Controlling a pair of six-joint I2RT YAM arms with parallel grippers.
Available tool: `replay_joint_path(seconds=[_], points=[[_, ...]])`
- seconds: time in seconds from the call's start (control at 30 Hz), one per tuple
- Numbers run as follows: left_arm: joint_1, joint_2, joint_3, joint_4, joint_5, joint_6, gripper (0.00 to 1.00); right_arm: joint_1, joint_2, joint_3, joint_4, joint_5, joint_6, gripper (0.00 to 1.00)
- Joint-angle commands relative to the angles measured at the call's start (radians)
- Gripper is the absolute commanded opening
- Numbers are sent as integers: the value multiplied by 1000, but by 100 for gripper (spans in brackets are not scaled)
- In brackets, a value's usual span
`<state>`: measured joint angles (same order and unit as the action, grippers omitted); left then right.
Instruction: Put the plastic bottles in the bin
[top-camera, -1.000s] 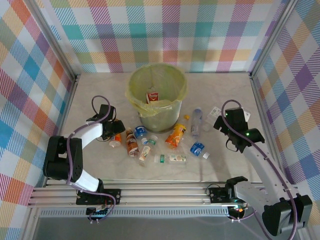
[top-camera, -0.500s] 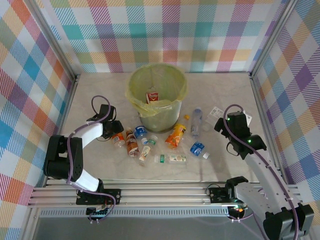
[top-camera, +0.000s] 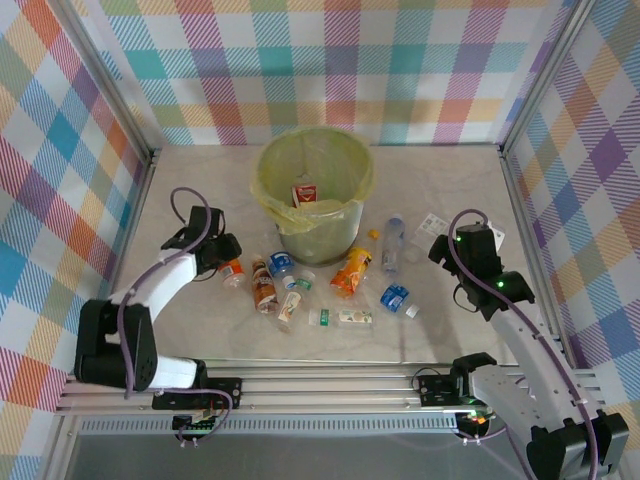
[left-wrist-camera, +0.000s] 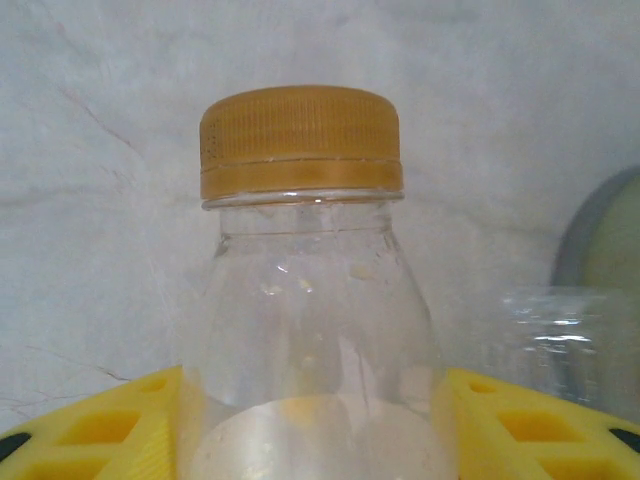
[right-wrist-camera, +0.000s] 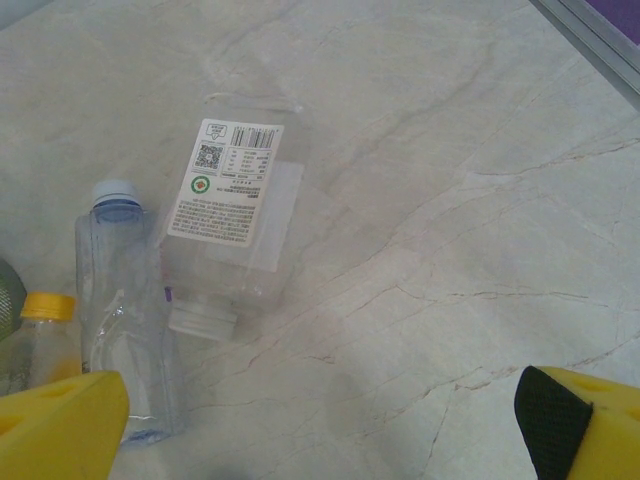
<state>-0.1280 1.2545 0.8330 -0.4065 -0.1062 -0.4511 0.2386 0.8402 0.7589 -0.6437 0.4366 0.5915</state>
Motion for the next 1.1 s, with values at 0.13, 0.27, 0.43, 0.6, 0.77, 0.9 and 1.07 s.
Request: replay_joint_path(seconds=[0.13, 0.27, 0.43, 0.6, 0.77, 0.9, 1.07], points=[[10, -175, 134, -62, -19, 21, 43, -5, -19, -9, 21, -1, 18, 100], [8, -221, 216, -7, 19, 21, 43, -4, -21, -12, 24, -6, 22, 100], [-4, -207, 325, 92, 62, 25, 43, -5, -20, -16, 26, -16, 28, 100], [-37, -126, 449, 173, 82, 35, 43, -6, -19, -15, 27, -24, 35, 100], [-108, -30, 534, 242, 86, 55, 42, -5, -11, -13, 39, -42, 45, 100], [-178, 79, 646, 246, 86, 104, 42, -5, -3, -8, 39, -56, 47, 100], [-258, 222, 789, 237, 97, 194, 41, -5, 5, -9, 34, -74, 53, 100]])
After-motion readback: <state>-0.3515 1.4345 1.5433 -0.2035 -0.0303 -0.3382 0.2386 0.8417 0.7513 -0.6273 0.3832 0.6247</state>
